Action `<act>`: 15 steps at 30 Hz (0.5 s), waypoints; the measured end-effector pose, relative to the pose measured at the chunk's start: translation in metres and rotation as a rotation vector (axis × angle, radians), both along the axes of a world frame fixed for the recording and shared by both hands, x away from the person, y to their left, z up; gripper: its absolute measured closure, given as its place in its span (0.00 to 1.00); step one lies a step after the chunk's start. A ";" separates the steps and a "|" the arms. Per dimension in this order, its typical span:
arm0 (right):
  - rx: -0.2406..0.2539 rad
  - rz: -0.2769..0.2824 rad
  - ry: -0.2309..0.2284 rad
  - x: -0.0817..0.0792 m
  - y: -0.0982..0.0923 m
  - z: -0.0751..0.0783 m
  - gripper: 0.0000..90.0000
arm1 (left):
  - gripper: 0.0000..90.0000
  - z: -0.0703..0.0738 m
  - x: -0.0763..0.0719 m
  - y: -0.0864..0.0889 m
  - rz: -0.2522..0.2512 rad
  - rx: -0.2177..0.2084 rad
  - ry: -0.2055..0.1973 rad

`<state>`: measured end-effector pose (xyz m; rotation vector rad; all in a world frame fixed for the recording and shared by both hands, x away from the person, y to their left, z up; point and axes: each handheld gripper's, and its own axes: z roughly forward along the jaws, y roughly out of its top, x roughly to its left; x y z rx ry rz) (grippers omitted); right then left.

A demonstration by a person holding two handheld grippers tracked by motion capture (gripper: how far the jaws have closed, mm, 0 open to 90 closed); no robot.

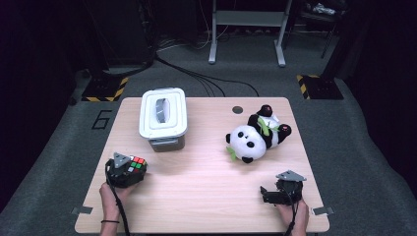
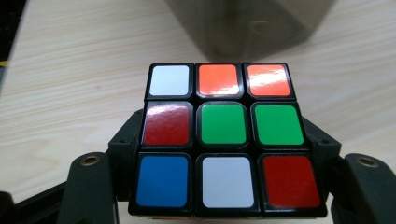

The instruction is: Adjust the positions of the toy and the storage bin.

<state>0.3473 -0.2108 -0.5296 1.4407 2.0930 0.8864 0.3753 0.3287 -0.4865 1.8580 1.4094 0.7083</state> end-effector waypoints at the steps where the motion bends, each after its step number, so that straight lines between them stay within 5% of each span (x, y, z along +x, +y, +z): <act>1: -0.005 0.005 0.000 0.000 -0.001 0.000 0.00 | 0.38 0.000 0.001 0.005 0.013 -0.003 -0.004; 15: 0.002 -0.002 0.000 0.000 0.000 0.000 0.00 | 0.38 -0.008 0.023 0.050 0.122 -0.004 0.034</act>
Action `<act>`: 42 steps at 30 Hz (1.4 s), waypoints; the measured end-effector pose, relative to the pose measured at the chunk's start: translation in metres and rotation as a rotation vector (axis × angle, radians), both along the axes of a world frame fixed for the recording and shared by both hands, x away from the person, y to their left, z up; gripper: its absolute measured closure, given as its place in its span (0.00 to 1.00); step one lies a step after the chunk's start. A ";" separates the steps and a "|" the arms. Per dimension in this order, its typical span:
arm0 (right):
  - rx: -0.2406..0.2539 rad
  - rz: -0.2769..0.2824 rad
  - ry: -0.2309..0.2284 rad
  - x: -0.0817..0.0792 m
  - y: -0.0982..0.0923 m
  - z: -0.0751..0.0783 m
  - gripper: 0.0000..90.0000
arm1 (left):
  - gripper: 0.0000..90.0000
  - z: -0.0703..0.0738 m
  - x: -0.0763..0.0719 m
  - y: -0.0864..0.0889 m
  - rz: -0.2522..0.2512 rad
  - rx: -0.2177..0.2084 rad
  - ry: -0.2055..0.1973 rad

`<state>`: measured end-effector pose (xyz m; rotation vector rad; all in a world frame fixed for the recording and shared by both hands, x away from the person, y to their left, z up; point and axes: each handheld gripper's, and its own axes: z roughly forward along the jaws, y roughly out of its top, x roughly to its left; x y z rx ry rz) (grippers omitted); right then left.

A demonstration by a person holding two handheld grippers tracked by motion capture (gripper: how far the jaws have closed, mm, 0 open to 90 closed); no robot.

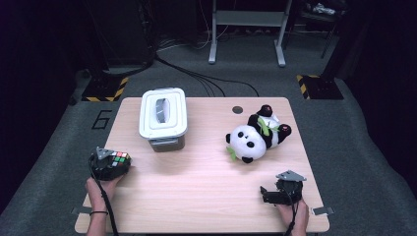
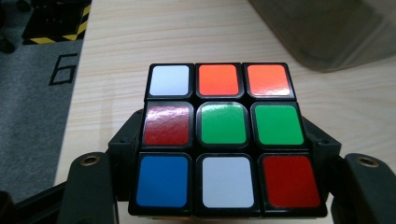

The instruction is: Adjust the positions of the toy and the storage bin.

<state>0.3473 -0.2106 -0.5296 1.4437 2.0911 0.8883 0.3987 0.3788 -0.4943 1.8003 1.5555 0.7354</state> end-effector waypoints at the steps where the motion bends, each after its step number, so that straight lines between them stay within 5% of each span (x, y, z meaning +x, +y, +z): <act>1: 0.000 -0.001 0.000 0.000 0.000 0.000 0.00 | 0.38 -0.001 0.002 0.005 0.012 0.006 -0.007; 12: -0.001 0.000 0.000 0.000 0.000 0.000 0.00 | 0.38 -0.013 0.012 0.016 0.036 0.001 0.060; 18: 0.001 0.002 0.000 0.000 0.000 0.000 0.00 | 0.37 -0.014 0.011 0.018 0.036 -0.006 0.062; 23: 0.000 0.003 0.000 0.000 0.000 0.000 0.00 | 0.18 -0.010 0.008 0.020 0.039 -0.033 0.068; 29: 0.001 0.003 0.000 0.000 0.000 0.000 0.00 | 0.12 0.002 0.001 0.019 0.037 -0.034 0.049; 42: 0.000 0.001 0.000 0.000 0.000 0.000 0.00 | 0.10 0.053 0.002 -0.008 -0.045 -0.009 -0.042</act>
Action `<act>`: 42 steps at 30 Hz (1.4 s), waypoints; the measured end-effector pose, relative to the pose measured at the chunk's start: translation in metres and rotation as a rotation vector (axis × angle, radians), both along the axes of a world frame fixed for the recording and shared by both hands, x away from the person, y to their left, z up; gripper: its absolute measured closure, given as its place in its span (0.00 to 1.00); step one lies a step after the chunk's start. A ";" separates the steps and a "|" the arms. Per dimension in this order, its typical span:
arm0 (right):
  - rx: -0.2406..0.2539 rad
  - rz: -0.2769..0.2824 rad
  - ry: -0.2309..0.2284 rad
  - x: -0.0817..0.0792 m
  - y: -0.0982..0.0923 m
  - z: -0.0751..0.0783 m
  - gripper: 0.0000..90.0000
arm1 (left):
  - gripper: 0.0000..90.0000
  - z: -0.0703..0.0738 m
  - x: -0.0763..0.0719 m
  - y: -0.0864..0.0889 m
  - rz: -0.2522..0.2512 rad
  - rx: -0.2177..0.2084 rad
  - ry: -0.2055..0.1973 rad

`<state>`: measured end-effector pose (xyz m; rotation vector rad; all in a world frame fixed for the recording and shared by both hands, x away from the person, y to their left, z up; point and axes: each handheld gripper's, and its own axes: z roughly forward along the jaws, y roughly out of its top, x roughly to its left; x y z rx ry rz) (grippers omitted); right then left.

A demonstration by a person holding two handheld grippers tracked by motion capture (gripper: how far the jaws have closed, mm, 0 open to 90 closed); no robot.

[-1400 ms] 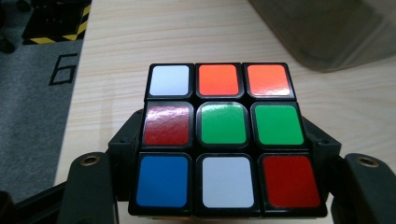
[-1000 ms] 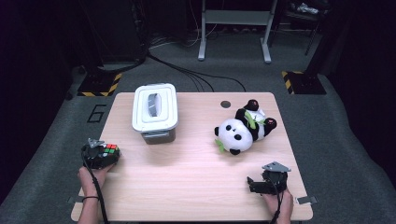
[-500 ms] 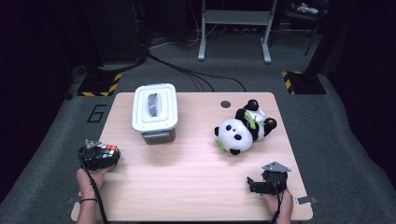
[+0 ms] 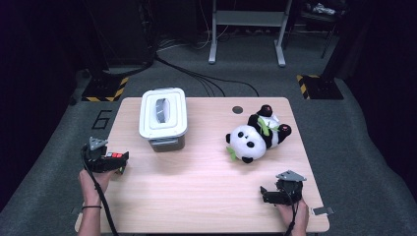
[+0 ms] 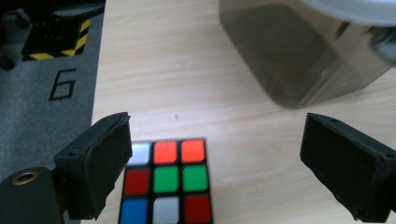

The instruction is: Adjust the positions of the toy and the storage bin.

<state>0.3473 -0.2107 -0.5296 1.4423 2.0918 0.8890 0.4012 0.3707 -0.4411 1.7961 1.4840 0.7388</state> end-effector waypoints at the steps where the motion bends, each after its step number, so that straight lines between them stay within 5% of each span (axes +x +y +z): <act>1: 0.002 0.000 0.001 0.000 0.000 0.000 0.00 | 0.10 0.004 0.002 -0.004 -0.007 0.009 -0.002; 13: 0.000 -0.001 0.000 0.000 0.000 0.000 0.00 | 0.09 0.036 0.038 -0.038 -0.094 0.023 -0.029; 21: 0.000 -0.001 0.000 0.000 0.000 0.000 0.01 | 0.12 0.042 0.064 -0.054 -0.127 0.022 -0.017; 35: -0.001 -0.001 0.000 0.000 0.000 0.000 0.01 | 0.27 0.031 0.082 -0.060 -0.148 -0.141 0.027; 42: -0.001 -0.001 0.000 0.000 0.000 0.000 0.01 | 0.27 0.029 0.081 -0.068 -0.124 -0.147 0.038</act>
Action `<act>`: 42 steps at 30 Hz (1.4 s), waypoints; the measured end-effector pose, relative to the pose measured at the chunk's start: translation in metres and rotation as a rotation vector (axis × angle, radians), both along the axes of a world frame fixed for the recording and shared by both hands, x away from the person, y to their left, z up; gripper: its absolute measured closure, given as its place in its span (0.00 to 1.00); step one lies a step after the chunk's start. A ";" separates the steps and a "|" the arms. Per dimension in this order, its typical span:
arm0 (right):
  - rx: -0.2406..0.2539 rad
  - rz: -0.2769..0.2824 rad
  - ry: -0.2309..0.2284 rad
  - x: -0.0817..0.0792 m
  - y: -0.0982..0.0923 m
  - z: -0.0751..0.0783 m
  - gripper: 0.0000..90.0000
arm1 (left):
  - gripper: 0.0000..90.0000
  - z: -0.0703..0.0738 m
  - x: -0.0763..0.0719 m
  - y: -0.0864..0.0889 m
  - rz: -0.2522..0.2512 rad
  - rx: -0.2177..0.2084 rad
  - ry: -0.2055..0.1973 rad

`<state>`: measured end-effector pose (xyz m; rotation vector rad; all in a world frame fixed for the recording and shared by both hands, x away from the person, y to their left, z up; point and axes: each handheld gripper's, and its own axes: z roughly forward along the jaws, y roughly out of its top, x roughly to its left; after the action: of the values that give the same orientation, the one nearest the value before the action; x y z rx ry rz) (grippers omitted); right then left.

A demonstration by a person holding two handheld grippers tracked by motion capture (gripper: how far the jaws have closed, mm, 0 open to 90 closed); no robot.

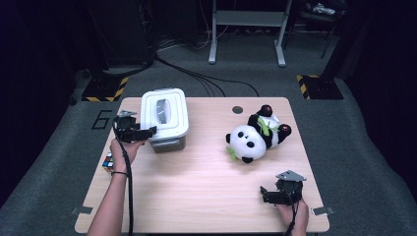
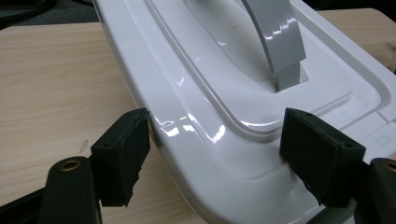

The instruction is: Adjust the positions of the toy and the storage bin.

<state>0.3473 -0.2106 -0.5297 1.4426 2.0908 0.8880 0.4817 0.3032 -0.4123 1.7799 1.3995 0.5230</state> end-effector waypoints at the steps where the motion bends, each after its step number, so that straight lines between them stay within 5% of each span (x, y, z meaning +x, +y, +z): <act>1: 0.001 0.000 0.000 0.000 0.000 0.000 0.01 | 0.27 0.000 -0.001 -0.001 -0.002 0.002 0.005; 42: -0.004 0.005 0.001 0.000 -0.001 0.000 0.01 | 0.13 0.004 0.001 -0.094 -0.054 0.062 -0.009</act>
<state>0.3473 -0.2112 -0.5296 1.4366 2.0973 0.8844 0.4829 0.2095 -0.4080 1.8572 1.3383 0.5509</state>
